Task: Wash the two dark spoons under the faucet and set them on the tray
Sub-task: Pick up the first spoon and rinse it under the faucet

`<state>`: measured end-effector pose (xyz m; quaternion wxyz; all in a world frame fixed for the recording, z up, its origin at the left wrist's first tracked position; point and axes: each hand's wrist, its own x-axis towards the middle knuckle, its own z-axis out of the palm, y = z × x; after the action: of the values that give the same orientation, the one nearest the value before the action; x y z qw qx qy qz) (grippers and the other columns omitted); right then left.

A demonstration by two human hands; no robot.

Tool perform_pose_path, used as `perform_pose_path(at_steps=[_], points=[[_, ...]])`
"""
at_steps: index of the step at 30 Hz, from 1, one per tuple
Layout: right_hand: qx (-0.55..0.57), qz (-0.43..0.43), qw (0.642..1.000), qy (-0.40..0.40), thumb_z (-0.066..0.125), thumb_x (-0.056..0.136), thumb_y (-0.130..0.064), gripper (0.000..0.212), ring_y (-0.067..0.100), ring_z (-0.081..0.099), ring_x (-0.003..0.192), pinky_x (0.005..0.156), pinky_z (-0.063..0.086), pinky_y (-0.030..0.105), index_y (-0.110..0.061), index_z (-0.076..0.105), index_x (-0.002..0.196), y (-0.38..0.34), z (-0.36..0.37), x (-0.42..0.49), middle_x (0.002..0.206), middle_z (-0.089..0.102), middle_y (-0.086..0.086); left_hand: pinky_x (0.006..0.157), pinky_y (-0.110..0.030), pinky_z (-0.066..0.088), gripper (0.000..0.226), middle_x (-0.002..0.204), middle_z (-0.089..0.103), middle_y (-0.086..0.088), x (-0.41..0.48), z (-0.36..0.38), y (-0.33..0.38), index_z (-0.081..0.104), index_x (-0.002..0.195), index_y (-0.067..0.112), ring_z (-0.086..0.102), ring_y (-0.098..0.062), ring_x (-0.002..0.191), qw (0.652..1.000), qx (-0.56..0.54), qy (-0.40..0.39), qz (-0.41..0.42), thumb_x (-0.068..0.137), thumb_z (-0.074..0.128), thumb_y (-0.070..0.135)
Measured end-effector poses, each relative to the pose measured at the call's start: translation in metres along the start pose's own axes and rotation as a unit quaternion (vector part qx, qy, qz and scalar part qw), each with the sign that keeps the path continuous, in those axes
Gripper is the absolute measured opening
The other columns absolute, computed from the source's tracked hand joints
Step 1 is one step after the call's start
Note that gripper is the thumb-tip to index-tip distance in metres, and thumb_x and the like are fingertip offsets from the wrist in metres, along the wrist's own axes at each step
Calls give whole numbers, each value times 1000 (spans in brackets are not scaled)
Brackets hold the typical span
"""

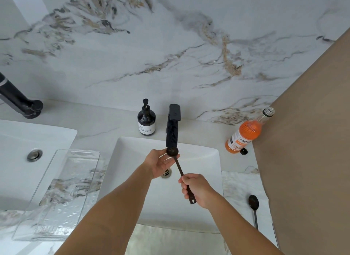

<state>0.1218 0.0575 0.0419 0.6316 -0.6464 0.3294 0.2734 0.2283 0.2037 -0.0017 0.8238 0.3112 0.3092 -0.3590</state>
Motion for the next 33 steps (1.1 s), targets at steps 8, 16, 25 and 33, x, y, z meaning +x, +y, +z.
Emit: perform_pose_path(at_steps=[8, 16, 25, 33], points=[[-221, -124, 964, 83, 43, 91, -9, 27, 17, 46, 46, 43, 35, 21, -12, 60, 72, 13, 27, 1, 58, 51, 0, 60, -31, 49, 56, 82, 65, -13, 11, 11, -4, 64, 83, 4, 58, -24, 60, 998, -49, 12, -41, 98, 45, 54], [-491, -265, 819, 134, 37, 100, -20, 23, 18, 44, 71, 64, 34, 26, -10, 56, 93, 25, 24, -11, 78, 44, -1, 44, -18, 44, 52, 57, 55, -3, 27, 12, 0, 53, 63, 14, 48, -16, 41, 980, -180, 71, -46, 93, 43, 55], [-410, -173, 882, 155, 45, 96, -11, 42, 13, 32, 51, 48, 24, 21, -17, 37, 55, 13, 22, -5, 56, 35, -3, 43, -22, 48, 60, 57, 58, -7, 38, 20, -19, 55, 70, 7, 55, -19, 45, 986, -146, 76, -11, 100, 34, 54], [-144, -71, 979, 129, 53, 92, -11, 25, 17, 33, 49, 42, 31, 20, -2, 70, 77, -9, 15, 12, 54, 43, 0, 46, -21, 54, 28, 99, 59, -20, 35, 15, -22, 48, 121, -5, 60, -20, 76, 970, -242, -32, 19, 105, 25, 2]])
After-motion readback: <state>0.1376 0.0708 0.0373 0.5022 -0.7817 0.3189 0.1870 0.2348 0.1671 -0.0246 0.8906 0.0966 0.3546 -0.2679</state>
